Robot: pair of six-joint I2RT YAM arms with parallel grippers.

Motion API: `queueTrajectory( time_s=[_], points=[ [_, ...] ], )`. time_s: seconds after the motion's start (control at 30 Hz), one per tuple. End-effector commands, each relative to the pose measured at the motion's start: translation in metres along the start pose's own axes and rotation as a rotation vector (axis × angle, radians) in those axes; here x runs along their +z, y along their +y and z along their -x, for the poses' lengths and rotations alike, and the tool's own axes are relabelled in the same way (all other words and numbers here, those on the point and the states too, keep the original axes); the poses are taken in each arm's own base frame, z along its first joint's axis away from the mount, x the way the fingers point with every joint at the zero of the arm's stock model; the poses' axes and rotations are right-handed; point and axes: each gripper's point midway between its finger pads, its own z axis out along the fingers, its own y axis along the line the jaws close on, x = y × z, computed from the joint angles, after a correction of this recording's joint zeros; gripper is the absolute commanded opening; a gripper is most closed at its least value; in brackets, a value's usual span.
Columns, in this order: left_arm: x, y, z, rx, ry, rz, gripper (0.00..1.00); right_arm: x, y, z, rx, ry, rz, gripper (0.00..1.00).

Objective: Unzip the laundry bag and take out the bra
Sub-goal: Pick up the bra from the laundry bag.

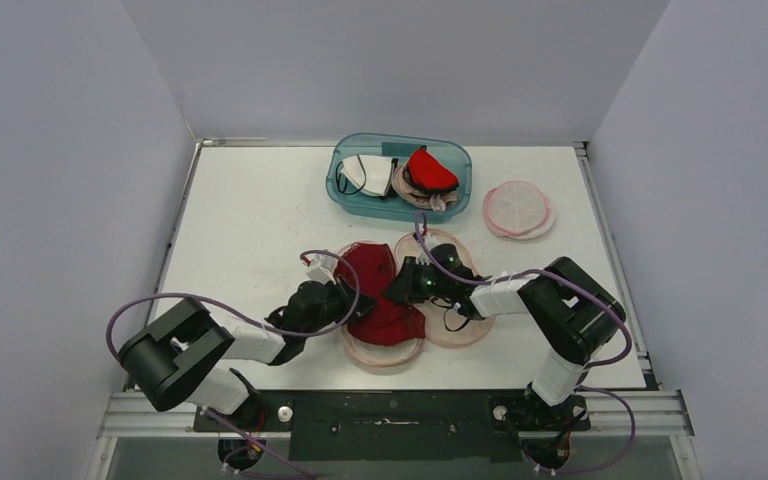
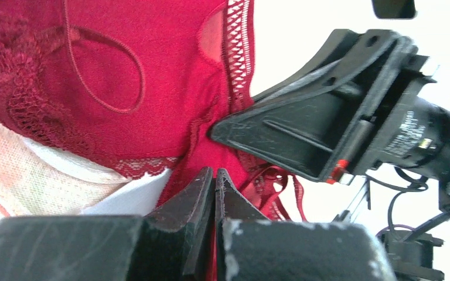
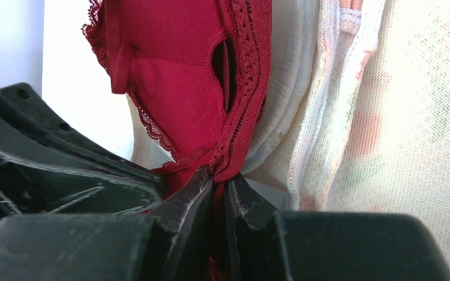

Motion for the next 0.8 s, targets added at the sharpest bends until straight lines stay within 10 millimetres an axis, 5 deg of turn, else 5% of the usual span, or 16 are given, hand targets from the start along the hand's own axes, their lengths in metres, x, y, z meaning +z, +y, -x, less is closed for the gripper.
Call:
queueTrajectory(
  time_s=[0.0,0.43,0.77],
  points=[
    [-0.014,-0.025,0.016,0.004,-0.047,-0.066,0.0,-0.01,0.028,0.021,-0.069,-0.051,0.072,0.05],
    [-0.06,-0.035,0.058,0.047,-0.185,-0.03,0.0,-0.041,0.052,0.036,-0.159,-0.075,0.083,0.05],
    [-0.078,-0.041,0.074,0.037,-0.243,-0.031,0.0,-0.078,0.08,0.072,-0.239,-0.16,0.077,0.05]
  ],
)
